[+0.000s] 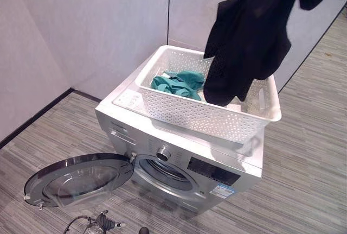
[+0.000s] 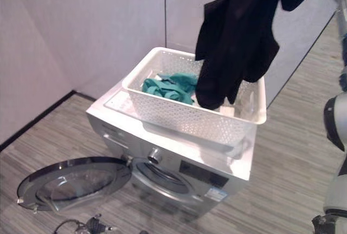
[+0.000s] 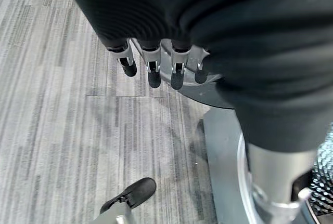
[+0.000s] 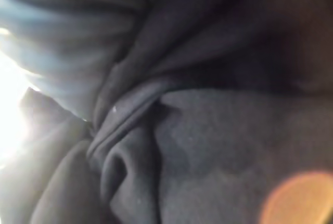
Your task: Grab the laundry basket,head to the washer,open it,put in the laundry and shut it.
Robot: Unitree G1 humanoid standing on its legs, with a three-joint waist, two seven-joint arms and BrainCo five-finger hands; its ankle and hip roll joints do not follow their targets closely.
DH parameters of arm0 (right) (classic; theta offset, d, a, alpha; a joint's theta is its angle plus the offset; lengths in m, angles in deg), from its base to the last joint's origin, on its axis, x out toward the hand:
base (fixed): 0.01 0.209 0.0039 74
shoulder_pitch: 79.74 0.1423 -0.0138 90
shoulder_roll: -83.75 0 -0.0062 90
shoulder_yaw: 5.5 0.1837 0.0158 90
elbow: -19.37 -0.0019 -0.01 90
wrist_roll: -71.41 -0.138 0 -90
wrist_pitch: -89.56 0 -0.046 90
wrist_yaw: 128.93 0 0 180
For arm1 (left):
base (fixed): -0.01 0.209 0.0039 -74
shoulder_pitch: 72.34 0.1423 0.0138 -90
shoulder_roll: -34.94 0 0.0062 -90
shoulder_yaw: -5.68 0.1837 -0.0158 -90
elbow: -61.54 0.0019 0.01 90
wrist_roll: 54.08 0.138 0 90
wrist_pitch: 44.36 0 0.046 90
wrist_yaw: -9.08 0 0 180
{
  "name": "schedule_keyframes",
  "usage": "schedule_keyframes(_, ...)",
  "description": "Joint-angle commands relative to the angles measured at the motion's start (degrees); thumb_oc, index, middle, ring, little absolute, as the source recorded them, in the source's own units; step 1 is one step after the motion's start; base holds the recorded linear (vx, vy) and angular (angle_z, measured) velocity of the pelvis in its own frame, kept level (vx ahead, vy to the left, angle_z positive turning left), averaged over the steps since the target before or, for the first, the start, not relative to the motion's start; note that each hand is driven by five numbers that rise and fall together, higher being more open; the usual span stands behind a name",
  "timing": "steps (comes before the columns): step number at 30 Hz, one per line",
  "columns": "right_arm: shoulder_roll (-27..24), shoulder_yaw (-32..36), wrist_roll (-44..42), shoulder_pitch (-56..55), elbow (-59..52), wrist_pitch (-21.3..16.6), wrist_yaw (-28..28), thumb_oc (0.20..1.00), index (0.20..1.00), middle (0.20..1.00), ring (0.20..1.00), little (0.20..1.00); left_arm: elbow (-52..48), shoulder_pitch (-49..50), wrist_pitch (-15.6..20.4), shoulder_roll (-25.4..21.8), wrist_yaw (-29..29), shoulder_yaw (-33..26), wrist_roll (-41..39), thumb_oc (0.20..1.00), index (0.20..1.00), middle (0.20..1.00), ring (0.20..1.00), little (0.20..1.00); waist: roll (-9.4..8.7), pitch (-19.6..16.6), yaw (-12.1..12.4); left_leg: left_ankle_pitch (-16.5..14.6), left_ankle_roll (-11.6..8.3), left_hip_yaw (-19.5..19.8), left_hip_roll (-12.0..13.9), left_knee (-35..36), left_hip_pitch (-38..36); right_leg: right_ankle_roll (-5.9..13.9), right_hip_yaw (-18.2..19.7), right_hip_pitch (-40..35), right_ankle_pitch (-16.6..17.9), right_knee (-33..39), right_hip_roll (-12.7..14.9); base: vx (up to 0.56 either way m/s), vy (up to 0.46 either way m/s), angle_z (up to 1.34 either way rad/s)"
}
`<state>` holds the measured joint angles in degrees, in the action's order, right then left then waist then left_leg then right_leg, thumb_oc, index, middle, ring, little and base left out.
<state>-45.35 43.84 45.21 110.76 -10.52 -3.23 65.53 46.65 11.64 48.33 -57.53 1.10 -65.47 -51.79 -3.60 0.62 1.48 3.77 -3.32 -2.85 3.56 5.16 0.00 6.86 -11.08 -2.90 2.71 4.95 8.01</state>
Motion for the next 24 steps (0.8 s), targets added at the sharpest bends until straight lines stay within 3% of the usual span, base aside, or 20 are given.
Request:
schedule_keyframes(1, -3.8, -3.7, -1.4, 13.0, 3.6, -4.7, 4.5, 0.200, 0.200, 0.200, 0.200, 0.200, 3.5, -2.9, 1.2, -2.8, -1.9, 0.7, -1.1, 1.000, 1.000, 1.000, 1.000, 1.000, -3.72, -1.5, 0.5, -8.9, -0.12, 1.9, -0.2, -1.7, -4.1, 4.11, 4.0, 1.8, -1.0, -4.4, 5.0, 0.00, 0.000, 0.00)
schedule_keyframes(11, -11.5, -9.5, 0.3, 18.0, 5.9, -3.9, 6.1, 0.200, 0.200, 0.200, 0.200, 0.200, 5.3, -1.4, 1.2, -2.9, -2.2, -1.7, -1.2, 1.000, 1.000, 1.000, 1.000, 1.000, -4.09, -2.2, -0.6, -8.9, -0.28, 1.5, -0.3, -0.9, -5.0, 4.39, 4.2, 1.7, -0.5, -3.7, 5.0, 0.00, -0.003, -0.04)
schedule_keyframes(24, -19.1, -10.4, -1.5, 17.4, 7.3, -4.5, 5.5, 0.200, 0.200, 0.200, 0.200, 0.200, 6.3, -0.4, 1.4, -3.3, -2.0, -4.2, -1.9, 1.000, 1.000, 1.000, 1.000, 1.000, -3.59, -2.6, -2.0, -9.1, -0.56, 0.3, -0.1, -0.7, -5.6, 4.61, 4.9, 1.6, -0.2, -2.9, 5.0, 0.00, -0.008, -0.06)
